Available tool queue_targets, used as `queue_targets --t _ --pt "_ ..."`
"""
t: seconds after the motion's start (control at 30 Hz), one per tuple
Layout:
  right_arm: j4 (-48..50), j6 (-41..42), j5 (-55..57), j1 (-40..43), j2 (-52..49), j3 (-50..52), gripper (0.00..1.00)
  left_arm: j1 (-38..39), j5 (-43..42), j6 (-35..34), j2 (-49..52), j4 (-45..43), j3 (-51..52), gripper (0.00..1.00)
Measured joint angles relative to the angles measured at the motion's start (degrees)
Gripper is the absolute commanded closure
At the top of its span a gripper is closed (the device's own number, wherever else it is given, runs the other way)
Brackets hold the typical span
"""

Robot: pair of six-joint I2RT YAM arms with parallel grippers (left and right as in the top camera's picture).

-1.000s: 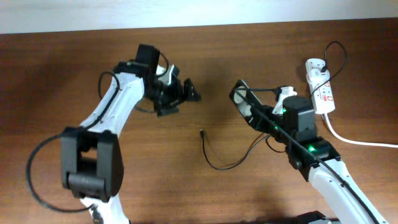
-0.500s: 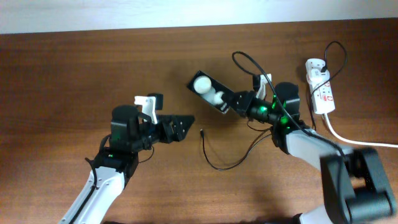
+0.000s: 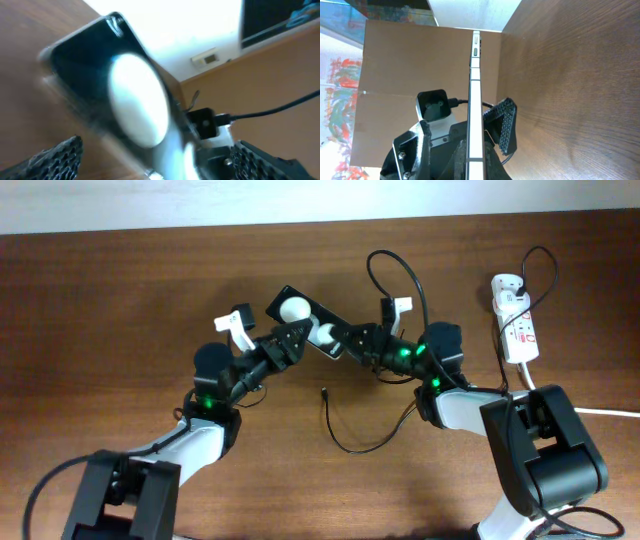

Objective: Plug charger to phone and switch on socket

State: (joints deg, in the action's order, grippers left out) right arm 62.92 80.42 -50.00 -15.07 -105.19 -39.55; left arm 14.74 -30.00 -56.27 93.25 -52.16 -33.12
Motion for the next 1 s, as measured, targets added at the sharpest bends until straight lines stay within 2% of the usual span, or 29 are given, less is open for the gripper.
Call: queue_targets --t 0.07,0.17,0.3,0.47,0.67,0.7,0.73,0.77,0.83,0.93,0.97,1.0 --pt "0.1 0.2 0.4 0.0 0.0 0.0 0.96 0.1 0.0 -3.5 1.6 -6.0 -0.1 0.01" --pt "0.1 0.2 1.0 -1.6 0.0 0.0 0.96 0.2 0.1 -6.4 2.0 -8.5 -0.1 0.0" --pt "0.2 0.2 2.6 -3.8 0.0 0.0 0.96 0.1 0.3 -8.9 2.0 -9.6 -0.1 0.16" --pt "1.0 0.2 6.3 -5.8 0.0 -0.3 0.96 0.1 0.9 -12.9 2.8 -13.0 0.0 0.25" --pt "1.9 0.1 7.7 -6.7 0.1 -0.7 0.96 -0.2 2.0 -14.4 2.9 -13.0 0.0 0.64" --pt "1.9 0.1 7.7 -6.7 0.2 -0.8 0.96 -0.2 2.2 -14.6 2.9 -13.0 0.1 0.67" --pt "2.1 0.1 7.7 -6.8 0.3 -0.8 0.96 -0.2 2.4 -14.7 2.9 -12.8 0.1 0.76" --pt "2.1 0.1 7.5 -6.7 0.3 -0.8 0.96 -0.3 2.4 -14.7 2.9 -12.8 0.2 0.81" --pt "2.3 0.4 7.3 -6.7 0.4 -0.9 0.96 -0.4 2.7 -14.9 3.0 -12.6 0.3 0.82" --pt "2.3 0.6 7.1 -6.7 0.5 -0.9 0.96 -0.5 2.7 -14.9 3.1 -12.7 0.3 0.96" --pt "2.1 1.6 7.1 -6.7 0.5 -0.9 0.8 -0.5 2.6 -14.9 3.1 -12.8 0.3 1.0" --pt "2.1 1.9 6.9 -6.7 0.5 -1.0 0.59 -0.5 2.6 -15.3 3.1 -12.9 0.3 1.0"
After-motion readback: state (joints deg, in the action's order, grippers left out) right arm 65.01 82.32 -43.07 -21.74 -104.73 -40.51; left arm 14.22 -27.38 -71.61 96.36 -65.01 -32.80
